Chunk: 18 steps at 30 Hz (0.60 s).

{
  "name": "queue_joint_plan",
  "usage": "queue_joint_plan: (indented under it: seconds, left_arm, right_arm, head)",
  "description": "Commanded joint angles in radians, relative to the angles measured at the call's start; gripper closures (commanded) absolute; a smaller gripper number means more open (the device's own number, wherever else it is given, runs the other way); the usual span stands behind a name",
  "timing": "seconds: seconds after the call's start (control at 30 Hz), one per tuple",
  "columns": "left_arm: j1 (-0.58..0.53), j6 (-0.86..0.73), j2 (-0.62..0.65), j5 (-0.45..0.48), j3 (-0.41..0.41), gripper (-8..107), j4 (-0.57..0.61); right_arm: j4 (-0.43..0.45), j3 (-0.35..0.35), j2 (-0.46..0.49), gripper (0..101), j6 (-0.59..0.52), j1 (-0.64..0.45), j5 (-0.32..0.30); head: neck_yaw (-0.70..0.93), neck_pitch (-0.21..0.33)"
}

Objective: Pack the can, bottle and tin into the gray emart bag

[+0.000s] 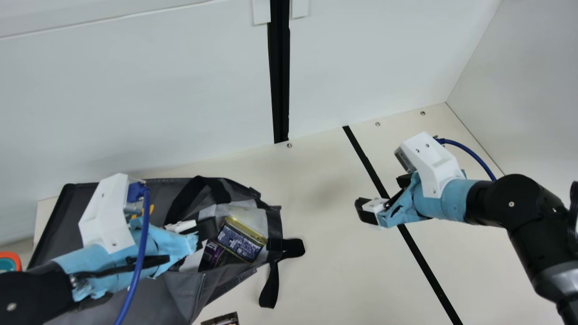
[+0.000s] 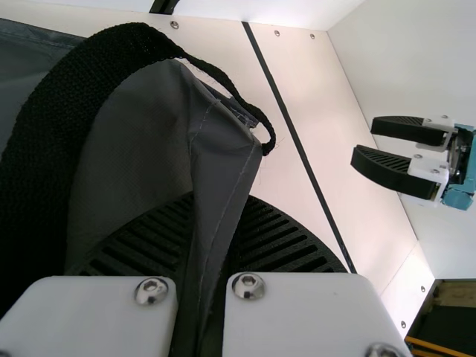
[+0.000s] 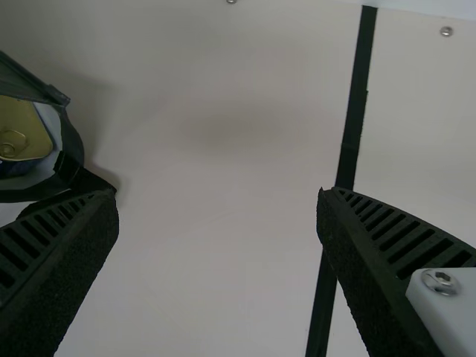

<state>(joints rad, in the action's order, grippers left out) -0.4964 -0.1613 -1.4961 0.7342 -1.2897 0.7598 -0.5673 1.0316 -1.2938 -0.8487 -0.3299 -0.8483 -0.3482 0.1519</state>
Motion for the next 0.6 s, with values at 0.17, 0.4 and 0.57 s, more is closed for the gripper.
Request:
queue_joint_plan:
  seconds: [0.17,0.4,0.57]
  left_arm:
    - [0.0,0.0,0.0,0.0,0.0,89,0.0]
    - [0.0,0.0,0.0,0.0,0.0,89,0.0]
    - [0.0,0.0,0.0,0.0,0.0,89,0.0]
  right_arm:
    - [-0.035,-0.013,-0.041,10,-0.054,0.025,0.017]
    - [-0.065,-0.016,-0.084,10,-0.098,0.05,0.033]
    - [-0.092,-0.009,-0.117,10,-0.131,0.067,0.035]
  head:
    - [-0.001,0.023]
    - [-0.001,0.023]
    - [-0.001,0.023]
